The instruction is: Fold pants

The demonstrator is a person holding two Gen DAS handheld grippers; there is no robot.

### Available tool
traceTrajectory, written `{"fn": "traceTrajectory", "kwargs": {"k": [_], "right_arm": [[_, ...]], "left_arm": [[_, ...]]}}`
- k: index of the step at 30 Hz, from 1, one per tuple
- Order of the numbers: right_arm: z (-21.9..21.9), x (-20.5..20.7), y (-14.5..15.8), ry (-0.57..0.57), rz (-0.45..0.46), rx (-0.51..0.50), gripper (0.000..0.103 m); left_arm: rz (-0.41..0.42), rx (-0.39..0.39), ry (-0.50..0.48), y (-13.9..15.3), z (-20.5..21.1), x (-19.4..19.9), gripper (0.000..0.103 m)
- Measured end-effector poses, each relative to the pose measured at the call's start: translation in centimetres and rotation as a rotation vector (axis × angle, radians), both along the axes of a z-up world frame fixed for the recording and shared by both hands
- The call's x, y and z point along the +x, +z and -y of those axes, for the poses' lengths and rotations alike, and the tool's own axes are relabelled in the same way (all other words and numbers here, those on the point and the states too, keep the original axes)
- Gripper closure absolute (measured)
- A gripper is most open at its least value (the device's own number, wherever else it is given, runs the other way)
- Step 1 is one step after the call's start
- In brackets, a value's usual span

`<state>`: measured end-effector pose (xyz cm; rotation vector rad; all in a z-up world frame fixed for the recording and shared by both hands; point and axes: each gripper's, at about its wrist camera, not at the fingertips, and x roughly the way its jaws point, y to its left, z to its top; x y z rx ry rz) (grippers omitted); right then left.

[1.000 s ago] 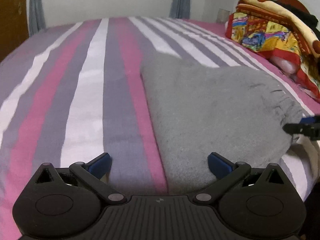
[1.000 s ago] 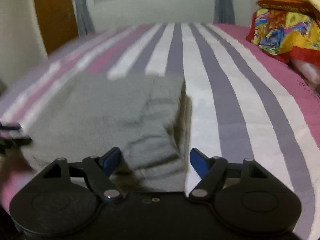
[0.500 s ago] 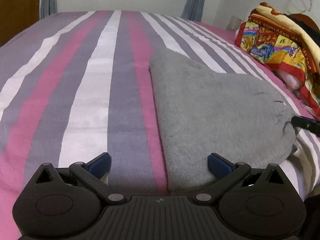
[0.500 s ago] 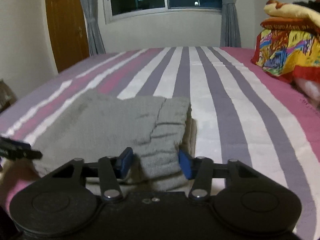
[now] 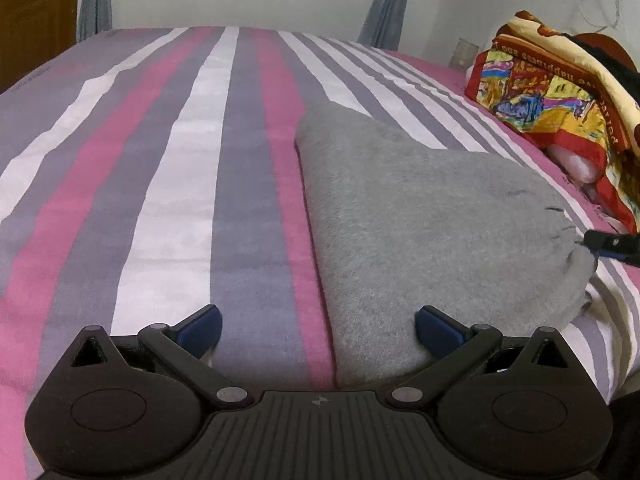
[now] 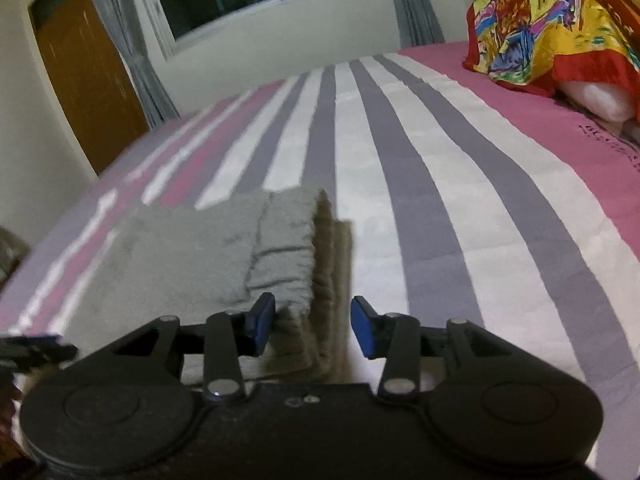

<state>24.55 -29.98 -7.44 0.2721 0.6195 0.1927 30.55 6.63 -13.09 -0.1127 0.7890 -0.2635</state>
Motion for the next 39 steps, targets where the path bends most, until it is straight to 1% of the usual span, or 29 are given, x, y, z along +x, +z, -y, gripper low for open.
{"fn": "traceTrajectory", "kwargs": {"k": [1, 2, 3, 4, 5, 6, 7, 9, 16, 19, 20, 21, 22, 23, 25, 27, 30, 31, 35, 36, 37, 38, 39], "right_arm": [[-0.4, 0.1, -0.1, 0.017, 0.012, -0.004, 0.053], [-0.8, 0.1, -0.2, 0.028, 0.015, -0.03, 0.048], [-1.2, 0.4, -0.6, 0.025, 0.003, -0.08, 0.039], [-1.4, 0.6, -1.1, 0.012, -0.015, -0.119, 0.039], [-1.2, 1.1, -1.7, 0.0, -0.043, -0.123, 0.035], [-0.4, 1.6, -2.2, -0.02, -0.07, -0.075, 0.028], [0.5, 2.0, -2.5, -0.036, -0.1, -0.015, 0.024], [1.6, 2.4, -2.9, -0.041, -0.134, 0.078, 0.023], [2.6, 2.9, -3.5, -0.031, -0.146, 0.143, 0.022], [3.7, 3.0, -3.9, -0.027, -0.159, 0.234, 0.023], [4.2, 3.0, -3.8, -0.022, -0.155, 0.28, 0.025], [4.4, 2.6, -3.8, -0.012, -0.154, 0.314, 0.032], [4.8, 2.7, -3.8, -0.001, -0.156, 0.348, 0.033], [5.2, 2.8, -3.9, 0.006, -0.16, 0.367, 0.033], [5.9, 3.4, -4.3, 0.025, -0.184, 0.403, 0.031], [6.6, 3.8, -4.7, 0.048, -0.196, 0.448, 0.031], [7.5, 5.1, -5.8, 0.123, -0.243, 0.536, 0.031], [7.6, 5.3, -6.0, 0.141, -0.248, 0.549, 0.032], [7.8, 6.7, -6.8, 0.263, -0.264, 0.59, 0.034], [7.8, 7.0, -6.9, 0.287, -0.265, 0.592, 0.034], [7.7, 7.4, -7.1, 0.311, -0.266, 0.599, 0.034], [7.7, 7.8, -7.3, 0.336, -0.266, 0.61, 0.034], [7.5, 8.3, -7.5, 0.359, -0.264, 0.612, 0.036]], "left_arm": [[0.002, 0.0, -0.004, 0.0, 0.0, 0.0, 0.0], [0.004, -0.002, -0.007, 0.0, -0.1, 0.0, 0.0], [0.005, -0.004, -0.009, -0.1, -0.1, 0.0, 0.0], [0.008, -0.006, -0.011, -0.1, -0.1, 0.0, 0.0], [0.01, -0.01, -0.014, -0.1, -0.1, 0.0, 0.0], [0.011, -0.012, -0.016, -0.1, -0.1, 0.0, 0.0], [0.012, -0.013, -0.019, -0.1, -0.2, 0.0, 0.0], [0.015, -0.011, -0.026, -0.1, -0.2, 0.0, 0.0], [0.02, -0.02, -0.044, -0.1, -0.3, 0.5, 0.0], [0.015, -0.048, -0.056, -0.1, -0.7, 0.9, 0.0], [0.015, -0.064, -0.059, -0.1, -0.9, 1.1, 0.0], [0.017, -0.093, -0.054, -0.1, -1.5, 1.4, 0.0], [0.017, -0.125, -0.044, -0.1, -2.1, 1.8, 0.0], [0.015, -0.156, -0.037, -0.3, -2.6, 2.2, 0.0], [-0.01, -0.253, -0.037, -0.7, -3.8, 3.4, 0.0], [-0.05, -0.39, -0.083, -1.4, -5.0, 4.9, 0.0], [-0.13, -0.561, -0.168, -2.9, -6.4, 7.1, 0.0], [-0.146, -0.595, -0.203, -3.4, -6.6, 7.8, 0.0], [-0.179, -0.669, -0.334, -4.5, -6.4, 9.4, 0.001], [-0.186, -0.702, -0.373, -4.8, -6.1, 9.9, 0.013], [-0.202, -0.738, -0.404, -5.2, -5.7, 10.4, 0.021], [-0.22, -0.748, -0.418, -5.6, -5.2, 10.6, 0.029], [-0.228, -0.74, -0.441, -6.1, -4.4, 10.9, 0.036]]}}
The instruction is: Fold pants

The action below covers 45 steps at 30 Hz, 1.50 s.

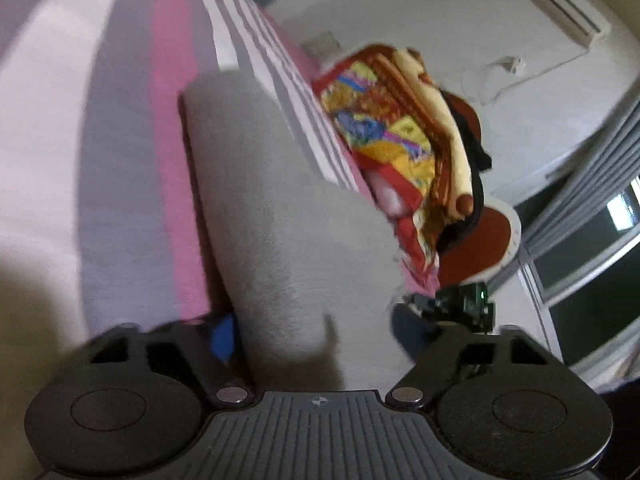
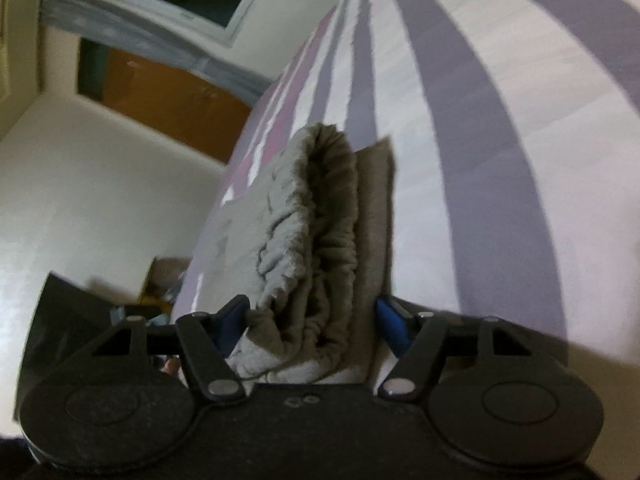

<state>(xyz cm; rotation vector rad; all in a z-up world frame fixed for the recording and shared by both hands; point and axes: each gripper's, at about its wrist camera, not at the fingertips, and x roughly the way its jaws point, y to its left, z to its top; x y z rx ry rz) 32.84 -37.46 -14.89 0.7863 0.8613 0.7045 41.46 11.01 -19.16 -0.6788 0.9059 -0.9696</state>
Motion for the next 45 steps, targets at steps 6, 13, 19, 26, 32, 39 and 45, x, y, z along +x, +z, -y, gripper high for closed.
{"fn": "traceTrajectory", "kwargs": {"k": [6, 13, 19, 26, 32, 39, 45], "right_arm": [[-1.7, 3.0, -0.9, 0.085, 0.019, 0.018, 0.042], [-1.5, 3.5, -1.3, 0.111, 0.039, 0.047, 0.049], [-2.3, 3.9, -1.2, 0.117, 0.038, 0.053, 0.053], [-2.4, 4.8, 2.2, 0.16, 0.093, 0.046, 0.056], [-4.0, 9.0, 5.4, 0.198, 0.167, 0.031, 0.056], [-5.3, 16.3, 7.6, 0.214, 0.222, 0.03, 0.056], [-5.8, 22.2, 7.2, 0.205, 0.22, 0.023, 0.056]], "left_arm": [[-0.028, -0.1, -0.031, -1.9, 1.9, 1.7, 0.063], [-0.032, -0.089, -0.002, -2.5, 2.4, 1.7, 0.068], [-0.01, -0.071, 0.004, -1.6, 2.5, 1.8, 0.076], [0.099, -0.116, 0.009, 2.1, 1.5, 1.3, 0.077], [0.158, -0.116, 0.054, 5.0, -0.4, 4.4, 0.077], [0.217, -0.078, 0.095, 7.9, -2.0, 11.4, 0.077], [0.219, -0.038, 0.113, 7.7, -2.3, 17.6, 0.077]]}}
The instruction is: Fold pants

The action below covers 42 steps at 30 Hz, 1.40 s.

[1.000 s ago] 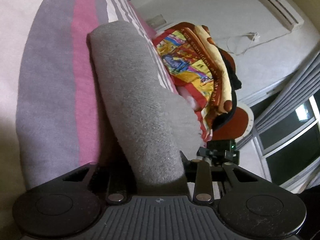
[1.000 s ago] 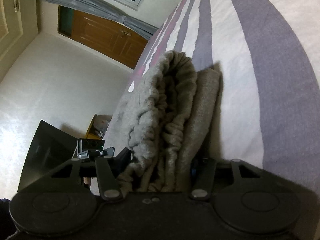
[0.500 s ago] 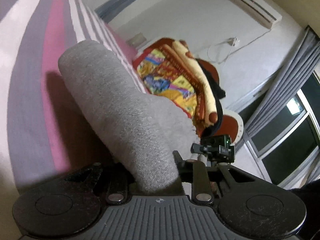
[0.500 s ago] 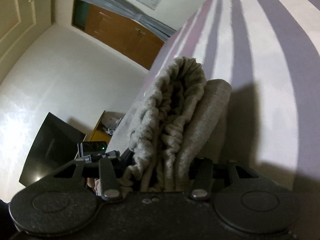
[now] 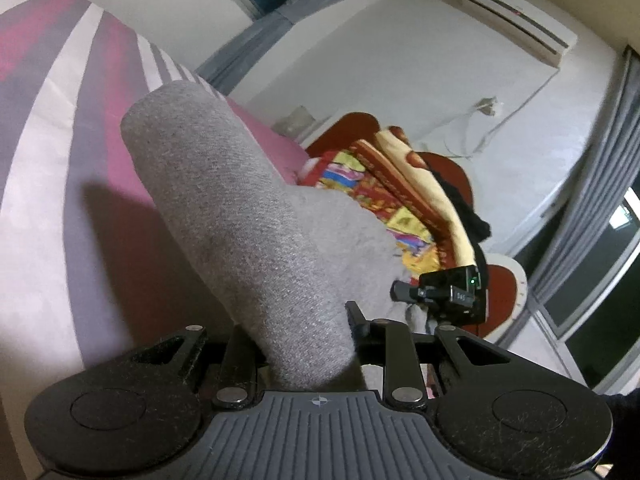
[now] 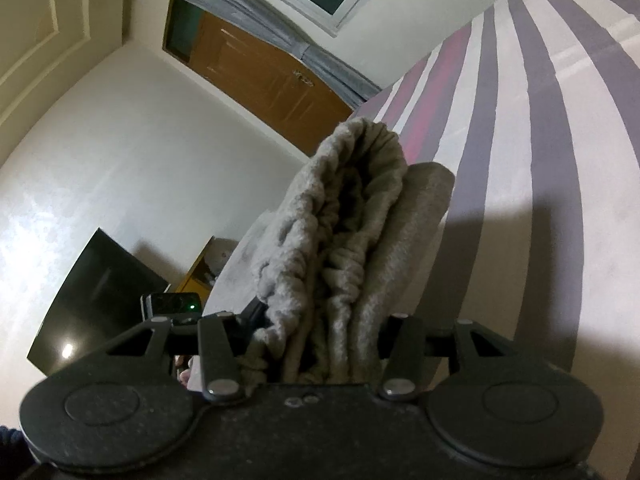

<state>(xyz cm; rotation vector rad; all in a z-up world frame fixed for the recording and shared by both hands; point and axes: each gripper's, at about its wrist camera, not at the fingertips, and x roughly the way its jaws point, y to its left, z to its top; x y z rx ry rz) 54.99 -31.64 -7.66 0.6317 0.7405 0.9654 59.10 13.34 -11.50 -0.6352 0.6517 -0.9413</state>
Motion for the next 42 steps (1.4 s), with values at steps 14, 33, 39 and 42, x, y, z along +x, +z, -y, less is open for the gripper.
{"fn": "traceTrajectory", "kwargs": {"k": [14, 33, 39, 42], "right_arm": [[1.8, 1.6, -5.7, -0.122, -0.247, -0.045, 0.026], [1.0, -7.3, -2.1, -0.281, -0.217, -0.309, 0.019], [-0.5, -16.0, 0.3, -0.415, -0.076, -0.527, 0.003], [-0.4, -22.4, 3.6, -0.455, 0.054, -0.539, 0.0]], "left_arm": [[-0.224, -0.009, 0.067, -6.9, -1.3, 1.7, 0.036], [-0.13, 0.237, 0.411, -5.6, -0.9, -9.8, 0.042], [-0.04, 0.604, 0.628, -1.7, 2.5, -17.8, 0.003], [-0.003, 0.651, 0.607, 0.6, 2.4, -23.7, 0.003]]}}
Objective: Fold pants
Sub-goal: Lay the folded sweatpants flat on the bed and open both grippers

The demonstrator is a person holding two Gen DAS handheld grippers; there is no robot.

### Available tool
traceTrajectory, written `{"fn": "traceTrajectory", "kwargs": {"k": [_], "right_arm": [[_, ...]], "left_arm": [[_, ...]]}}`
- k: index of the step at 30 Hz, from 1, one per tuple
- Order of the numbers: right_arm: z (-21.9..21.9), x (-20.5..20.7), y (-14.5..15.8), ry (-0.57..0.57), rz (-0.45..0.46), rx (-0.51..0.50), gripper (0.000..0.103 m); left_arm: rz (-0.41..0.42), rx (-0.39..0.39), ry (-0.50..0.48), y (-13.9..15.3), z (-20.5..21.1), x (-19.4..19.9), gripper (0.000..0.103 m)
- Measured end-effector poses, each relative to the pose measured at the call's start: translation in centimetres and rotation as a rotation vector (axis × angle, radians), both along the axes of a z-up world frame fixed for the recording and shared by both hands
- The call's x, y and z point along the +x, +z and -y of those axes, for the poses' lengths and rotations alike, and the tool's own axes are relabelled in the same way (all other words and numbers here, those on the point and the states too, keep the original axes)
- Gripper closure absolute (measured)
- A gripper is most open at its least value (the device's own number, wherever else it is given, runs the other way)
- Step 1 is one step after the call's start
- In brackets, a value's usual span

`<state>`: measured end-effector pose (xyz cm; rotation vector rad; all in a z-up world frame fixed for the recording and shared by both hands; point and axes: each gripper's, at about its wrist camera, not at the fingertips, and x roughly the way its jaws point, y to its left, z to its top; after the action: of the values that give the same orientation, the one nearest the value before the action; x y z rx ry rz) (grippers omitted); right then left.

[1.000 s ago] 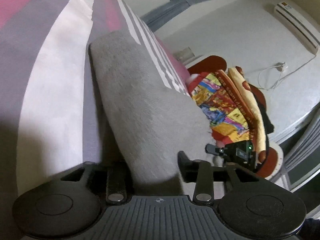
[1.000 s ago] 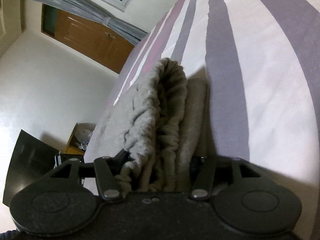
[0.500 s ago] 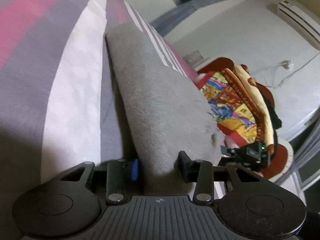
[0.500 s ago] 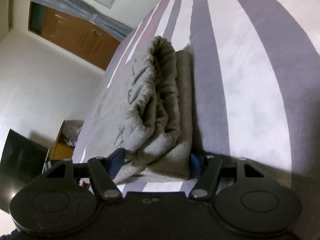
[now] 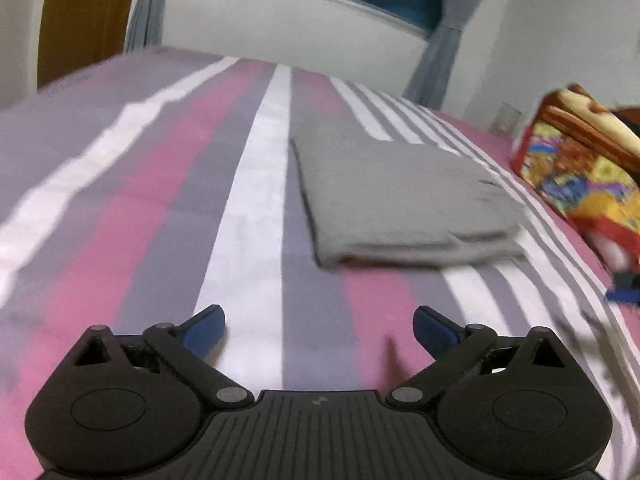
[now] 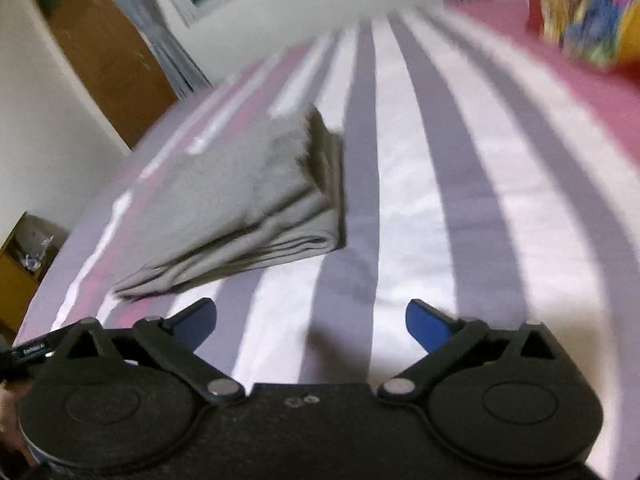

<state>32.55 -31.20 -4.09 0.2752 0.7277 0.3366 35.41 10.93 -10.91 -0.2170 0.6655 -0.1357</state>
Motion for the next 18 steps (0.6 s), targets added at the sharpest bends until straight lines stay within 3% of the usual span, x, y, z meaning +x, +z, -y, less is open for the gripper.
{"fn": "traceTrajectory", "kwargs": {"k": [3, 6, 8, 14, 18], "right_arm": [[0.5, -6.2, 2.9, -0.033, 0.061, -0.08, 0.0], [-1.0, -13.0, 5.0, -0.074, 0.132, -0.155, 0.0], [-2.3, -16.7, 5.5, -0.074, 0.187, -0.153, 0.0], [-4.6, -24.3, 6.8, -0.128, 0.219, -0.114, 0.001], [-6.5, -27.8, 7.9, -0.099, 0.269, -0.161, 0.001]], "left_arm": [[0.021, 0.067, 0.003, 3.3, 0.8, -6.5, 0.0], [0.042, 0.049, -0.025, 6.3, 2.1, -13.1, 0.0], [0.058, 0.028, -0.021, 7.5, 2.9, -16.9, 0.0], [0.122, 0.024, -0.036, 10.3, 5.5, -25.1, 0.0], [0.209, 0.049, -0.028, 12.6, 6.6, -29.5, 0.0]]}}
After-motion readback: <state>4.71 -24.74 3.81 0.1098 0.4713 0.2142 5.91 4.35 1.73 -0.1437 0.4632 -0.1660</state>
